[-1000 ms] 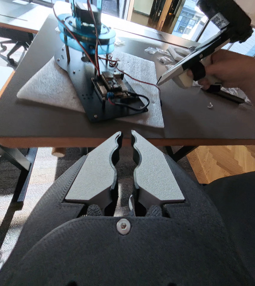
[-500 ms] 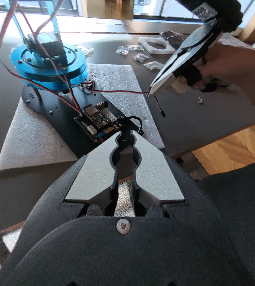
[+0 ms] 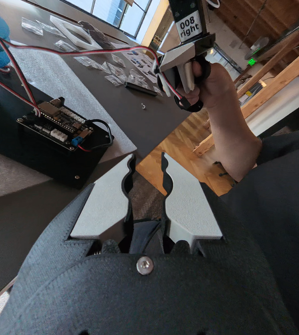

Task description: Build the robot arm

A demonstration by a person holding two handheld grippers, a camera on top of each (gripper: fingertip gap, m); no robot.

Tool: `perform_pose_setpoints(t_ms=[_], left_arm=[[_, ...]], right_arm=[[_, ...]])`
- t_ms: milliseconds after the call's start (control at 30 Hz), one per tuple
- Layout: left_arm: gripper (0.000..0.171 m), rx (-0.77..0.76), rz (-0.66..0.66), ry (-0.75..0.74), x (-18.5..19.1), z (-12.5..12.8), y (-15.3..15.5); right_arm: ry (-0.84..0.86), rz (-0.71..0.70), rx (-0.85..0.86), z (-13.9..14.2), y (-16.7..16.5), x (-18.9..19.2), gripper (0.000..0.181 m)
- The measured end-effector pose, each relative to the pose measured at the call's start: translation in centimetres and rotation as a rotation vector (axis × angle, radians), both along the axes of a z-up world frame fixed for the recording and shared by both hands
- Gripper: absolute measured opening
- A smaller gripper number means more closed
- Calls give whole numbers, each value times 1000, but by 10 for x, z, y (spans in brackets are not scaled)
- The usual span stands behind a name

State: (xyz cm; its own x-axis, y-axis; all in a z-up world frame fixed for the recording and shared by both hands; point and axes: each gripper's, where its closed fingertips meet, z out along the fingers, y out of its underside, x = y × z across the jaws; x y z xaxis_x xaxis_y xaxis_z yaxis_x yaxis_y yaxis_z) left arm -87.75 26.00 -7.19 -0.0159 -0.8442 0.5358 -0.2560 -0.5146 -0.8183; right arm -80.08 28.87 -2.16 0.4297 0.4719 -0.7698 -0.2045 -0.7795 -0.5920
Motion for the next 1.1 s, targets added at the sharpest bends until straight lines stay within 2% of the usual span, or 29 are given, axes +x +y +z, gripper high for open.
perform_pose_setpoints(t_ms=[133, 400, 600, 733, 833, 1000, 1100], left_arm=[[23, -21, 2, -15, -4, -4, 0], [24, -52, 89, -45, 13, 1, 7], [31, -130, 97, -148, 22, 18, 3], [33, -278, 7, -327, 13, 43, -11], [36, -350, -98, -446, -1, 68, -19], [35, -361, -322, -493, -22, 104, -29], [33, -380, -457, -484, -41, 115, -27]], right_arm=[[-4, -31, -2, 8, -11, 3, 3], [35, 42, 100, 55, -70, 14, 2], [92, 198, 165, 68, -90, -4, 3], [131, 307, 253, 65, -76, -30, 3], [219, 354, 317, 80, -61, -54, 2], [173, 392, 401, 88, -37, -100, 2], [157, 396, 462, 95, -24, -130, 2]])
